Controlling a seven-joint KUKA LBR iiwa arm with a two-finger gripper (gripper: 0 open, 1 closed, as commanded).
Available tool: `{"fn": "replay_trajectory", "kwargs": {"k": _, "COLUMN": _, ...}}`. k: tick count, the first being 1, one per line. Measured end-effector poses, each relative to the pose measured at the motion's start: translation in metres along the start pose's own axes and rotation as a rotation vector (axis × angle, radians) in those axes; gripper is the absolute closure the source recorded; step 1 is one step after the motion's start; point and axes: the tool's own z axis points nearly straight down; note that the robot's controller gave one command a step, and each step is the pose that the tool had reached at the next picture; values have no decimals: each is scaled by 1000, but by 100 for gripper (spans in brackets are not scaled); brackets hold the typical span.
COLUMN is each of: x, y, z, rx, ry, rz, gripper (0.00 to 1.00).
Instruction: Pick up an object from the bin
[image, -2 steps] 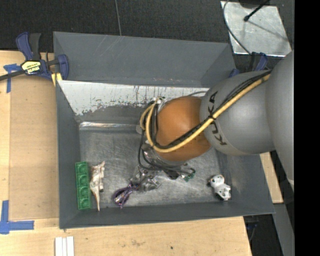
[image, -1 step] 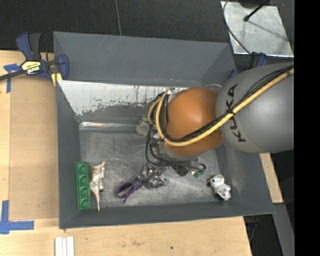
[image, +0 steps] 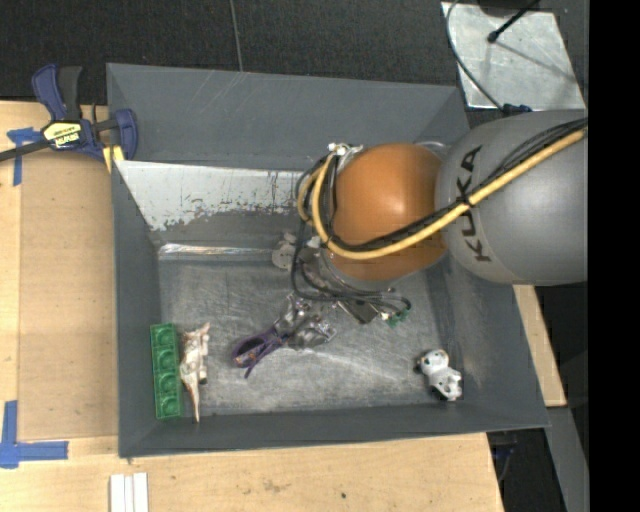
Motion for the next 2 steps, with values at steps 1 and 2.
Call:
{"fn": "replay_trajectory", "kwargs": {"k": 1, "x": 18, "y": 8, "z": -21, "rx": -12, "ry": 20, "rz": -2, "gripper": 100}}
{"fn": "replay_trajectory", "kwargs": {"k": 2, "x": 24, "y": 14, "z": -93, "rx": -8, "ry": 13, "rz": -9, "gripper": 100}}
